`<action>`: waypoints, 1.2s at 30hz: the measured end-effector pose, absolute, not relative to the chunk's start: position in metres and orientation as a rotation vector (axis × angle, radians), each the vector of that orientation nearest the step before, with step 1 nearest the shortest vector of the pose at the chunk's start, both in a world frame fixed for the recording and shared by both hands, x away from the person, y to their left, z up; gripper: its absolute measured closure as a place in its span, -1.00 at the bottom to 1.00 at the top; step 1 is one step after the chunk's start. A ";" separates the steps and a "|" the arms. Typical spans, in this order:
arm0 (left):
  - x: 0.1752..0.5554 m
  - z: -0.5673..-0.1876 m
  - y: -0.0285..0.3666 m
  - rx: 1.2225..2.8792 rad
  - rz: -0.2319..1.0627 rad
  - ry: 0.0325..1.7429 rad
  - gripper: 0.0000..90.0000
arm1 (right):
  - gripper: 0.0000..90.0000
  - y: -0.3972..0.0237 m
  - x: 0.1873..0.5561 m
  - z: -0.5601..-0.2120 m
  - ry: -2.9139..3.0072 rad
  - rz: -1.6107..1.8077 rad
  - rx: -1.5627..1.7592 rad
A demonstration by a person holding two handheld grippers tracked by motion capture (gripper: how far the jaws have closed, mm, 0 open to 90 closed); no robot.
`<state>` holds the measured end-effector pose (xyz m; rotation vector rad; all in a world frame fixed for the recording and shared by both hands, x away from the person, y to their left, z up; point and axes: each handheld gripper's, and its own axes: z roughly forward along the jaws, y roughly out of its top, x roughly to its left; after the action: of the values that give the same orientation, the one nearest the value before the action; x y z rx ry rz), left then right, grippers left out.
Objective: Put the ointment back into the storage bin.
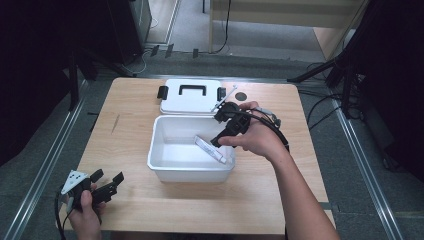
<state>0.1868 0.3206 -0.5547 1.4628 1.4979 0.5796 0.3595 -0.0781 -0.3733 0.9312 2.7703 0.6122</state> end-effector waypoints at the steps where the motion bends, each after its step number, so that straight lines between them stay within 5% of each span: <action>1: 0.187 -0.555 0.320 1.463 0.580 1.498 -0.65 | -0.67 -0.086 0.359 -0.371 2.734 0.634 0.972; 10: 0.187 -0.555 0.320 1.466 0.578 1.498 -0.65 | -0.95 -0.126 0.352 -0.374 2.684 0.742 1.065; 36: 0.187 -0.555 0.321 1.466 0.576 1.498 -0.65 | -0.95 -0.216 0.320 -0.432 2.397 0.956 1.172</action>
<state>0.1867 0.3206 -0.5547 1.4660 1.4978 0.5757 0.3200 -0.2161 -0.4324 1.1722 2.3971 0.9559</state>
